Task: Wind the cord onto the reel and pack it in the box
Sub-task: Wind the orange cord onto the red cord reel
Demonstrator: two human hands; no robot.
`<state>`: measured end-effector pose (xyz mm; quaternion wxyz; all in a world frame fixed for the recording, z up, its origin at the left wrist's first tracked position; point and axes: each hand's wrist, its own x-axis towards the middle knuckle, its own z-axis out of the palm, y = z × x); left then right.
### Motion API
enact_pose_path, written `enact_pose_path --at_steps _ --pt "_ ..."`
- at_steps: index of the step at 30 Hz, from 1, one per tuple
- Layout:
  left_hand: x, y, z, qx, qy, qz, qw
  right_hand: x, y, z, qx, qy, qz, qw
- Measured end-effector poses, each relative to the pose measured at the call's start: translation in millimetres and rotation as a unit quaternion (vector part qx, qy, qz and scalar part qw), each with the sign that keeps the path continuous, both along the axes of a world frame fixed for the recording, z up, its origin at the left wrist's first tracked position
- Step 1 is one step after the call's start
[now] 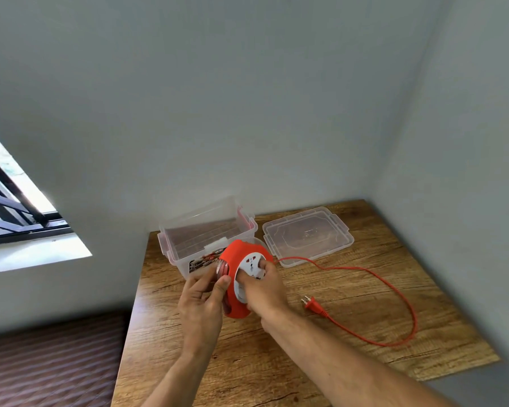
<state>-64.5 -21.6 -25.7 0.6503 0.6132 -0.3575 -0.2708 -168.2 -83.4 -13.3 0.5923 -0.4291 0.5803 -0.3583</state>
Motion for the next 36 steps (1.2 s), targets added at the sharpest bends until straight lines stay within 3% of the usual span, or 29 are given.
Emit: enact_pose_path --at_steps 3,9,14,16,17,18,20,22,25,30,36 --pt "1.9 1.2 -1.8 0.004 -0.023 -0.012 1.000 2.0 1.3 -0.4 0.063 -0.016 0.002 0.998" --pt "6.0 -9.0 8.4 0.103 -0.107 -0.064 0.987 -12.9 -13.0 0.6 0.049 0.053 0.089 0.993" --pt "14.1 -23.8 17.6 0.146 -0.149 -0.039 0.977 -15.0 -15.0 9.9 0.081 0.032 0.141 0.986" --pt "26.2 -29.3 16.8 0.173 -0.103 -0.022 0.979 -23.6 -16.9 11.0 0.000 0.098 0.174 0.980" --pt "32.6 -31.8 15.5 0.183 -0.069 -0.021 0.981 -30.5 -19.1 12.0 -0.102 0.186 0.190 0.959" --pt "38.8 -34.1 14.6 0.190 -0.039 -0.022 0.981 -39.5 -22.3 13.2 -0.225 0.290 0.207 0.907" --pt "50.6 -38.3 13.9 0.199 0.000 -0.031 0.980 -54.9 -29.1 16.3 -0.418 0.420 0.300 0.748" --pt "59.8 -42.3 15.0 0.211 0.032 -0.060 0.975 -65.9 -32.7 20.7 -0.471 0.463 0.439 0.609" --pt "69.4 -47.0 20.8 0.261 0.034 -0.130 0.956 -76.4 -34.5 24.7 -0.498 0.464 0.532 0.504" --pt "78.1 -55.5 31.6 0.329 -0.002 -0.226 0.917 -72.1 -38.4 19.3 -0.538 0.455 0.577 0.414" --pt "71.8 -65.4 46.6 0.345 -0.056 -0.305 0.886 -54.2 -40.2 14.7 -0.544 0.457 0.577 0.402"
